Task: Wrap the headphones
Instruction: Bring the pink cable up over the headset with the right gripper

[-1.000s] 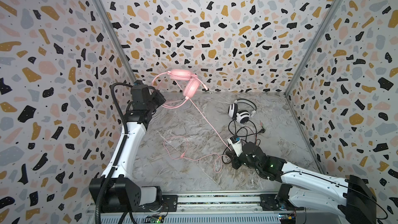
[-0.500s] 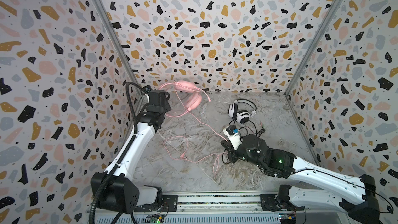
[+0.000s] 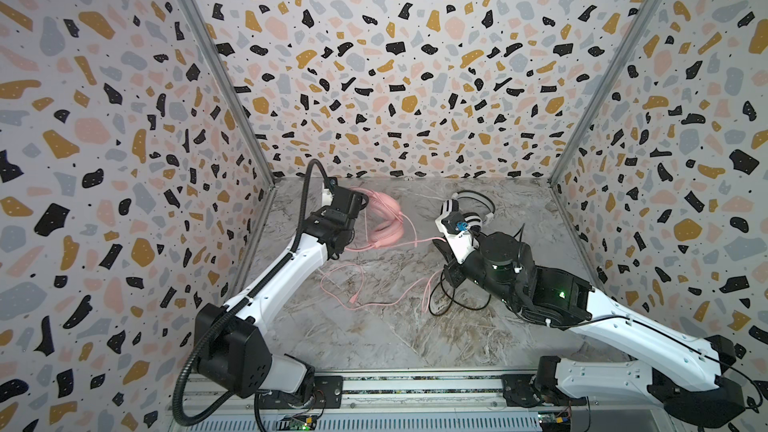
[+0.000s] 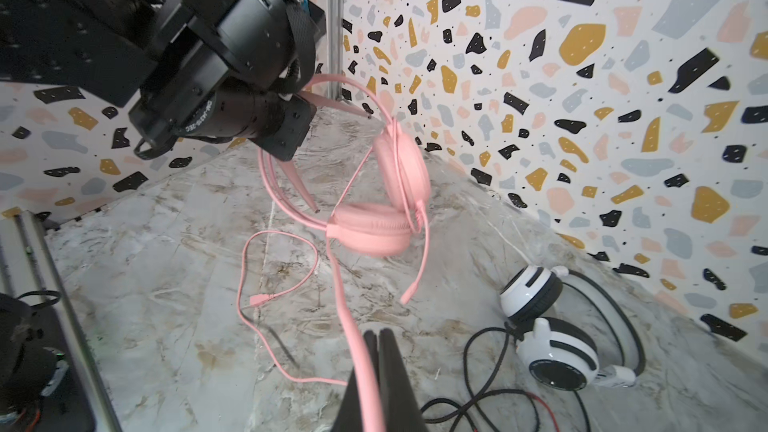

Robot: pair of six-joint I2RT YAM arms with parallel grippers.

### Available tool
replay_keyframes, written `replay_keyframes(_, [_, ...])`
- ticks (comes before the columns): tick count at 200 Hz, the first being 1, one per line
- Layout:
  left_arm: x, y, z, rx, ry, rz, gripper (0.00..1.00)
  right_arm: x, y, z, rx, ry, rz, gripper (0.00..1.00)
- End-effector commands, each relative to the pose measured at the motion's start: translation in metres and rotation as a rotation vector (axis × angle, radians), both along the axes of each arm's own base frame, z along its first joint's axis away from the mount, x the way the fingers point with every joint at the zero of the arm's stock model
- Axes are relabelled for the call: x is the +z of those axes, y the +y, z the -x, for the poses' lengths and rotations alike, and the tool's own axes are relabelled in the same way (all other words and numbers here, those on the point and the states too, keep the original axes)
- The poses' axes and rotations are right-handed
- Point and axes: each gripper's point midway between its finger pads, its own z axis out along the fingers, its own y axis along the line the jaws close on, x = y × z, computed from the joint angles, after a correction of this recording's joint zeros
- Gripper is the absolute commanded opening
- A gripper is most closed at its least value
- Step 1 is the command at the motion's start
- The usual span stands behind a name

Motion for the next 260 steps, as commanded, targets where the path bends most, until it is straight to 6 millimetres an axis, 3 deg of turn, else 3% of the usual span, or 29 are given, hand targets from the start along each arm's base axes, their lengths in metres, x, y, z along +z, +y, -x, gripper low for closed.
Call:
replay_keyframes(1, [0.024,-0.003,0.003,-0.012,-0.076,-0.066,0.0,0.042,-0.02,-0.019,-0.085,-0.101,-0.027,0.02])
replay_keyframes(59, [0.017,-0.044,0.017,-0.292,-0.031,0.01,0.0,0.07,-0.042,-0.078,-0.15,-0.14,-0.09,0.02])
replay_keyframes(87, [0.004,-0.073,0.025,-0.47,0.038,0.074,0.0,0.069,-0.038,-0.101,-0.15,-0.14,-0.063,0.02])
replay_keyframes(129, [-0.012,-0.087,0.041,-0.582,0.128,0.095,0.0,0.053,-0.04,-0.13,-0.171,-0.119,-0.014,0.03])
replay_keyframes(174, [-0.001,-0.113,0.061,-0.722,0.112,0.223,0.0,0.044,-0.024,-0.147,-0.131,-0.084,-0.036,0.03])
replay_keyframes(197, [0.009,-0.135,0.071,-0.826,0.088,0.329,0.0,0.026,-0.015,-0.165,-0.104,-0.036,-0.073,0.03])
replay_keyframes(220, [0.02,-0.143,0.078,-0.865,0.065,0.389,0.0,-0.017,-0.011,-0.185,-0.108,0.07,-0.044,0.03])
replay_keyframes(260, [0.055,-0.142,0.089,-0.877,-0.014,0.446,0.0,-0.07,-0.014,-0.182,-0.094,0.164,-0.081,0.04])
